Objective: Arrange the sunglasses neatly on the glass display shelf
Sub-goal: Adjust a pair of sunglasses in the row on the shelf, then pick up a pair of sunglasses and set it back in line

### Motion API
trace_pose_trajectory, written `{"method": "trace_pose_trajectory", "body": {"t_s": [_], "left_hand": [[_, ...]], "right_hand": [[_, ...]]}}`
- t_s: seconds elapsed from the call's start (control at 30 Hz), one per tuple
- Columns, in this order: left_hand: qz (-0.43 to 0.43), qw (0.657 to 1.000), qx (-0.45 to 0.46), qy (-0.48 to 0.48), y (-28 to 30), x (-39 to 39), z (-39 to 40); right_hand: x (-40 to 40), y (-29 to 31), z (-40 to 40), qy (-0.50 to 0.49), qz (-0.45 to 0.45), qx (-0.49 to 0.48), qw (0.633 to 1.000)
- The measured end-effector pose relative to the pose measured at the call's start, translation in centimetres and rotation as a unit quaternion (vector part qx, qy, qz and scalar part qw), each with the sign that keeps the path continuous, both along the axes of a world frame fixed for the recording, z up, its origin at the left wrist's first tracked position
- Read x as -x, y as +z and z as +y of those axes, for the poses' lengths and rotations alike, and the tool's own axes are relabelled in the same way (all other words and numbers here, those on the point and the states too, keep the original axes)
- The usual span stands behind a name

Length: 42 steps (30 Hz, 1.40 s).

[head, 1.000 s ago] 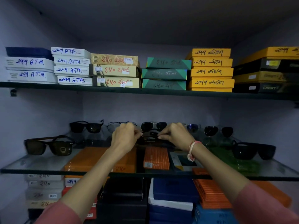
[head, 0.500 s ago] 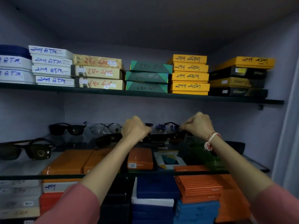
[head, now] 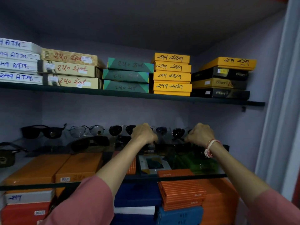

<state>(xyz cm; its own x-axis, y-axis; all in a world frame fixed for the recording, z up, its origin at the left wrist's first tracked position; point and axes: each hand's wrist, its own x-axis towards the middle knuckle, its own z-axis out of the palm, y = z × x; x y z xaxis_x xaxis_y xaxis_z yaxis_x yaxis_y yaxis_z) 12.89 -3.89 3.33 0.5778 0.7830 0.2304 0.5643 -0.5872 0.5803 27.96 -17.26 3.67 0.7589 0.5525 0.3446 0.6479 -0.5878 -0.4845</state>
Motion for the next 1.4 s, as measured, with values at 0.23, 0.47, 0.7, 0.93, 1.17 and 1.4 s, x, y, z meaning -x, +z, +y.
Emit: {"method": "trace_pose_trajectory", "body": {"t_s": [0.23, 0.47, 0.7, 0.93, 1.17, 1.4], "left_hand": [[0.017, 1.0, 0.0, -0.006, 0.0, 0.3, 0.3], [0.028, 1.0, 0.003, -0.01, 0.0, 0.6, 0.2], [0.021, 1.0, 0.001, -0.007, 0.6, 1.8, 0.6], [0.037, 0.992, -0.122, 0.025, 1.4, 5.8, 6.0], [0.262, 0.939, -0.214, -0.056, 0.0, 6.7, 9.5], [0.236, 0.929, -0.274, -0.076, -0.7, 7.6, 11.1]], "right_hand": [[0.4, 0.3, 0.4, 0.002, -0.025, 0.061, 0.998], [0.6, 0.3, 0.4, -0.02, -0.061, 0.098, 0.993], [1.3, 1.3, 0.8, -0.041, -0.117, 0.125, 0.984], [4.5, 2.9, 5.5, 0.058, -0.127, 0.097, 0.986], [8.4, 2.0, 11.4, 0.129, -0.138, 0.239, 0.952], [10.1, 0.7, 13.3, 0.135, -0.146, 0.209, 0.958]]}}
